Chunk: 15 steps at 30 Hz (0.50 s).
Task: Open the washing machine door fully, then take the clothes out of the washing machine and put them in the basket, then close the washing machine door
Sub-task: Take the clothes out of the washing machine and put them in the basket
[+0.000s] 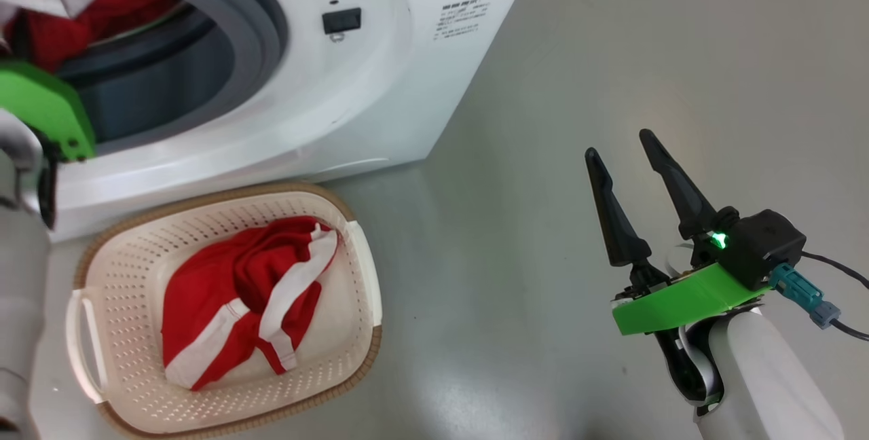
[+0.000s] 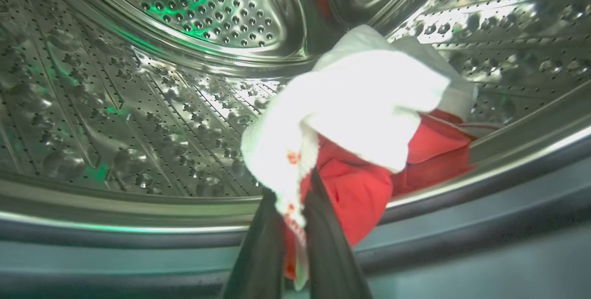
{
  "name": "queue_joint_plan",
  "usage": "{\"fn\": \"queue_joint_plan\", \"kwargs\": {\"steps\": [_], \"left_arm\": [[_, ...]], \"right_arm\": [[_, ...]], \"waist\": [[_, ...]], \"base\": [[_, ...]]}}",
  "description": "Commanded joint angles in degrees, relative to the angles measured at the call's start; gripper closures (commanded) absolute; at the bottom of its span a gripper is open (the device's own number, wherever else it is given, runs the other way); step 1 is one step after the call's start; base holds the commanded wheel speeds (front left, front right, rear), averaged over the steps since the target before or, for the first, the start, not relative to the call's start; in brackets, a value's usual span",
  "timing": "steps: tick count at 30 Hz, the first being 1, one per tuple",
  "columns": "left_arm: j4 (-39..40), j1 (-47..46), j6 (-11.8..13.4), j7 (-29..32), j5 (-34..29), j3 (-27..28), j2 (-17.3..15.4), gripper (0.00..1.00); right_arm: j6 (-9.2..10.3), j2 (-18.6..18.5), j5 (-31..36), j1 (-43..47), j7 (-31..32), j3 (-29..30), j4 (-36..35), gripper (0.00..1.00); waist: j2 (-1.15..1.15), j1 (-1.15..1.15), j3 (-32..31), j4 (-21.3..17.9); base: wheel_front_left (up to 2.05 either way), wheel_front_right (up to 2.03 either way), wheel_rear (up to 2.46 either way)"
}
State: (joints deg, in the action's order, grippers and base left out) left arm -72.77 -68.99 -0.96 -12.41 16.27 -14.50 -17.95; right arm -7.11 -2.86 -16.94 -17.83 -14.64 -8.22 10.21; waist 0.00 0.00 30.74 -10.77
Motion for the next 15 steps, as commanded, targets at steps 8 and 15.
{"fn": "queue_joint_plan", "kwargs": {"steps": [8,15], "left_arm": [[14.19,9.80,1.26,-2.55,2.86,5.24,-1.68,1.00],[29.05,21.90,2.06,-2.58,2.88,10.02,-0.35,1.00]], "right_arm": [[-0.37,-0.02,-0.33,1.12,-0.36,-0.40,-0.51,0.00],[-0.37,-0.02,-0.18,2.77,-0.36,-0.08,0.16,0.00]], "waist": [[0.00,0.00,-5.03,2.03],[0.00,0.00,-9.43,3.00]], "base": [[0.00,0.00,0.00],[0.00,0.00,0.00]]}}
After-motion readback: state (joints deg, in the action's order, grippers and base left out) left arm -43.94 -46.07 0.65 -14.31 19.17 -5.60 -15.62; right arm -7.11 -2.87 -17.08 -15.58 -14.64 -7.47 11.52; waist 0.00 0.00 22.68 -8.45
